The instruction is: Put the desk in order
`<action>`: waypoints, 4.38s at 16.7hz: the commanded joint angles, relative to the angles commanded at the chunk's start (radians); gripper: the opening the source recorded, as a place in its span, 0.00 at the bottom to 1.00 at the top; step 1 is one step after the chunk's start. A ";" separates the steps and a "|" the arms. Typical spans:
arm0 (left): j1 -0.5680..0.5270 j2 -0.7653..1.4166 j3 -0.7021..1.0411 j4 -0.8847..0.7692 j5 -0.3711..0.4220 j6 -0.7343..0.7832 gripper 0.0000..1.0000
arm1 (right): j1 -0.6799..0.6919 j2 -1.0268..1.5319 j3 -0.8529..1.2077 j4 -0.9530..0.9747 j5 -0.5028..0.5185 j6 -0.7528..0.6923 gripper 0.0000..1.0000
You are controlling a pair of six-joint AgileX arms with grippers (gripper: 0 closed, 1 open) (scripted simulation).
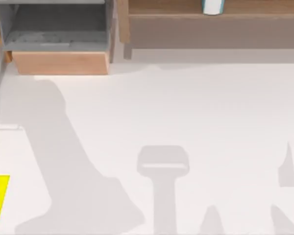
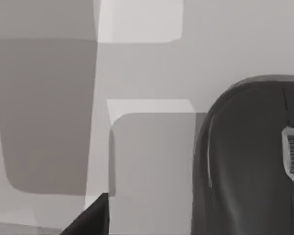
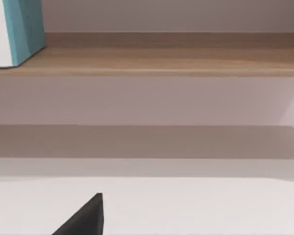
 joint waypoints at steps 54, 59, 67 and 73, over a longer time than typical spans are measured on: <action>-0.082 -1.217 -1.630 0.466 -0.003 0.025 0.00 | 0.000 0.000 0.000 0.000 0.000 0.000 1.00; -0.079 -1.235 -1.725 0.490 -0.012 -0.001 0.00 | 0.000 0.000 0.000 0.000 0.000 0.000 1.00; -0.110 -1.255 -1.701 0.496 -0.008 0.009 0.00 | 0.000 0.000 0.000 0.000 0.000 0.000 1.00; -0.167 -1.240 -1.625 0.501 0.009 0.059 0.00 | 0.000 0.000 0.000 0.000 0.000 0.000 1.00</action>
